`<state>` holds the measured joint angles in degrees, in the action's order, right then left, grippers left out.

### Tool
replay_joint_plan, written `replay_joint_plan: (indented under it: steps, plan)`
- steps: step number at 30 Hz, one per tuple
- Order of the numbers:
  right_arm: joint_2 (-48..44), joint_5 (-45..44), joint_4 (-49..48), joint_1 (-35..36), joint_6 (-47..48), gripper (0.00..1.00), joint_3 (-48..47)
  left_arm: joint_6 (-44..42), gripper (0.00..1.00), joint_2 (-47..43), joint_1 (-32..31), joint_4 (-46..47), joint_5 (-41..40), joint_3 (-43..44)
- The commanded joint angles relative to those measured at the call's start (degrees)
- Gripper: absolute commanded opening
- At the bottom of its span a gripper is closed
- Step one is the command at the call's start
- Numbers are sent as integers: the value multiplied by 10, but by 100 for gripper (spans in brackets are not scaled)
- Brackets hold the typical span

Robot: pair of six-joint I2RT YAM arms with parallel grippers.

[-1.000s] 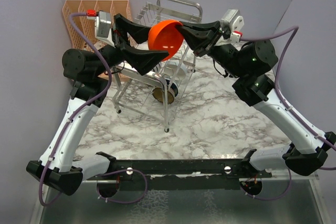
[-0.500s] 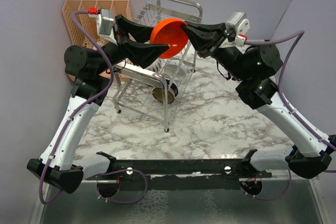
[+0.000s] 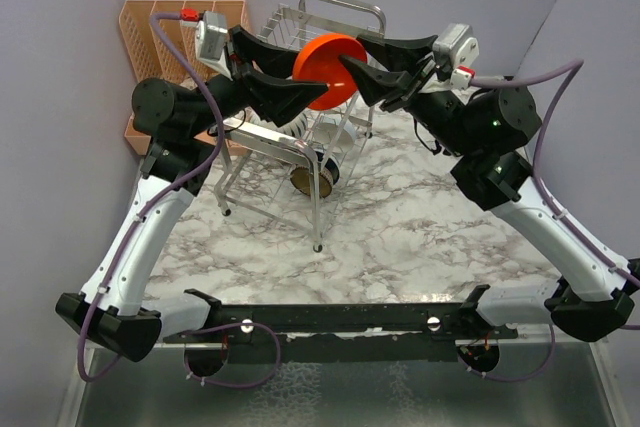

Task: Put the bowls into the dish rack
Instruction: Turn the bowl upside down on the dish rack.

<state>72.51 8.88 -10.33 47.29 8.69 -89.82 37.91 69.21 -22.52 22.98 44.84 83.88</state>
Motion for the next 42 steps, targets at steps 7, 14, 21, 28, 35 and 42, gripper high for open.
replay_joint_plan:
  steps: [7,14,21,28,35,42]
  plan:
    - [-22,11,13,11,-7,63,-6,-62,22,-3,-4,-79,-37,21]
    - [-57,-19,30,11,2,66,16,-161,22,18,-4,-193,-94,74]
    - [-113,-53,69,11,7,66,42,-269,22,84,-4,-334,-155,200]
    - [-172,-107,106,11,13,66,81,-372,22,187,-4,-509,-271,365]
    - [-214,-142,127,11,11,66,105,-429,15,276,-7,-603,-387,479]
    - [-244,-166,139,11,14,66,129,-516,15,350,-50,-660,-519,526]
